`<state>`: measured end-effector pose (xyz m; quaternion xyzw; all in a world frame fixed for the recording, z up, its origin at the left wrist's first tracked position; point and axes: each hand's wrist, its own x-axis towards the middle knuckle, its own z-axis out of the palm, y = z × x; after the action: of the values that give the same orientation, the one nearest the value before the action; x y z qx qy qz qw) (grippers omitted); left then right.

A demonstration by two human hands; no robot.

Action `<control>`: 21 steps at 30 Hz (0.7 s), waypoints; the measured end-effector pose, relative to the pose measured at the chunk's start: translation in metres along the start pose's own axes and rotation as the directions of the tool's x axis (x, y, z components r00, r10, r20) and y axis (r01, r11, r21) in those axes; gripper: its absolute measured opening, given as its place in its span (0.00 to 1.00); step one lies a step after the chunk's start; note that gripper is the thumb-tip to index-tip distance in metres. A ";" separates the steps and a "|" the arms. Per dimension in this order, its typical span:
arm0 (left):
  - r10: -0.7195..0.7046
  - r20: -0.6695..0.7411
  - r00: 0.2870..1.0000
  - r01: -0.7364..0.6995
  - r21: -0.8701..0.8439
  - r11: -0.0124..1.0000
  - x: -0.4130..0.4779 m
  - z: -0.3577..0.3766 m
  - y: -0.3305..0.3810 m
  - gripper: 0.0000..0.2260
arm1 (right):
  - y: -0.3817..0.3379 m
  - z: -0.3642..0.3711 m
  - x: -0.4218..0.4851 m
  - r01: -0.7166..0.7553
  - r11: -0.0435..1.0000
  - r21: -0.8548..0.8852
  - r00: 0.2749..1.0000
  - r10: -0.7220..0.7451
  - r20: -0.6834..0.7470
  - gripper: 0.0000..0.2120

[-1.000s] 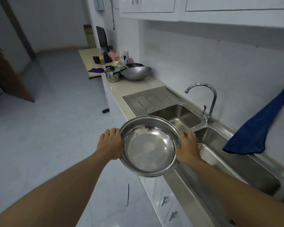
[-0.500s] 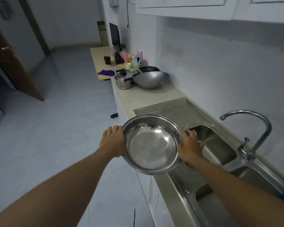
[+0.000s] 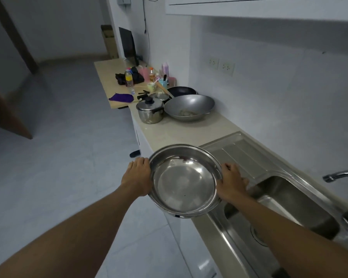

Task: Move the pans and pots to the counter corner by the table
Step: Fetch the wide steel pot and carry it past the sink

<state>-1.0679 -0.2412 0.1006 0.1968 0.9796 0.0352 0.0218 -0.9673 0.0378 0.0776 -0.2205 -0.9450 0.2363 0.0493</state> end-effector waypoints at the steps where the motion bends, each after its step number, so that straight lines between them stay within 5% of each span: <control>1: 0.014 0.013 1.000 -0.014 -0.003 1.000 0.014 -0.001 -0.009 0.33 | -0.008 0.005 0.008 -0.015 1.000 0.002 1.000 0.015 -0.005 0.13; 7: 0.102 0.005 0.995 -0.102 -0.047 0.994 0.097 0.001 -0.051 0.29 | -0.041 0.033 0.056 -0.113 0.994 -0.008 0.992 0.112 -0.064 0.12; 21: 0.268 0.068 0.961 -0.271 0.024 0.962 0.299 0.021 -0.060 0.39 | -0.051 0.084 0.209 -0.307 0.950 -0.058 0.947 0.299 -0.115 0.17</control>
<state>-1.3648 -0.1790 0.0659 0.3297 0.9429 0.0152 0.0451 -1.1917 0.0538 0.0253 -0.3769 -0.9042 0.1935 0.0538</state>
